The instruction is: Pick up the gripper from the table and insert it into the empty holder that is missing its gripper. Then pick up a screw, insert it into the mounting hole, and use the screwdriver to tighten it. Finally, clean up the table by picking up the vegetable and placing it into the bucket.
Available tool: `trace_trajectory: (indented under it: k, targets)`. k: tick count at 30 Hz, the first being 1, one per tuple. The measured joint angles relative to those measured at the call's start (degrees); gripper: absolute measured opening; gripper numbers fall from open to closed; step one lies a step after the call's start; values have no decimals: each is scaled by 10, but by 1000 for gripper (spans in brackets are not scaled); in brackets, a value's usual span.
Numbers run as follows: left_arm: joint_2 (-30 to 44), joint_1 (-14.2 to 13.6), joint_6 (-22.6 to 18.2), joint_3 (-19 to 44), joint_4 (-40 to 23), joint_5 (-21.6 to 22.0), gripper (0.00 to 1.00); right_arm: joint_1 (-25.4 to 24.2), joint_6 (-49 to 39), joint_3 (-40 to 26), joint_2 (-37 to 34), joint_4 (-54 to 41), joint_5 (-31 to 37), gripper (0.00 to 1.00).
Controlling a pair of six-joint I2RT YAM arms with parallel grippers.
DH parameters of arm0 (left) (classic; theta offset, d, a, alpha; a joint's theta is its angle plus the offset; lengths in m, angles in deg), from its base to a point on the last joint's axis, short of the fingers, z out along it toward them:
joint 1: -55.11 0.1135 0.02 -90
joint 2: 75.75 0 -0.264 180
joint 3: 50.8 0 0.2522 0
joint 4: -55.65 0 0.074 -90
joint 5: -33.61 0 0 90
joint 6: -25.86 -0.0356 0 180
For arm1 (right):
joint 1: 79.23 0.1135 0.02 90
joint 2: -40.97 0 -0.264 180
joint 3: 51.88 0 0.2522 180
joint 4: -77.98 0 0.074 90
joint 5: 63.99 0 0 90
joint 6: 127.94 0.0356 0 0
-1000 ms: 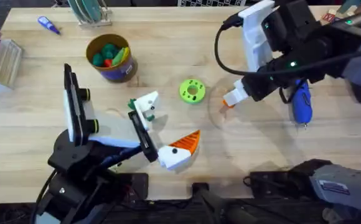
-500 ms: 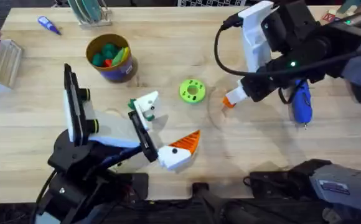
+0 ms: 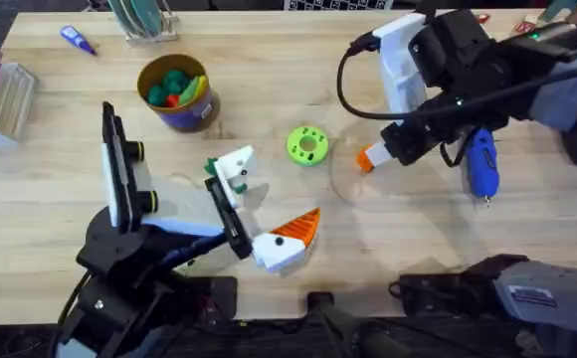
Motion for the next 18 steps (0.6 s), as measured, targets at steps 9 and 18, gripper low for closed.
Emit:
trace_trajectory:
  k: [9, 18]
  targets:
    - [0, 0, 0, 0, 0, 0, 985, 0, -7, -53, 20, -65, 1, 16]
    - [0, 0, 0, 0, 0, 0, 985, -55, 41, -95, 150, -65, -34, 14]
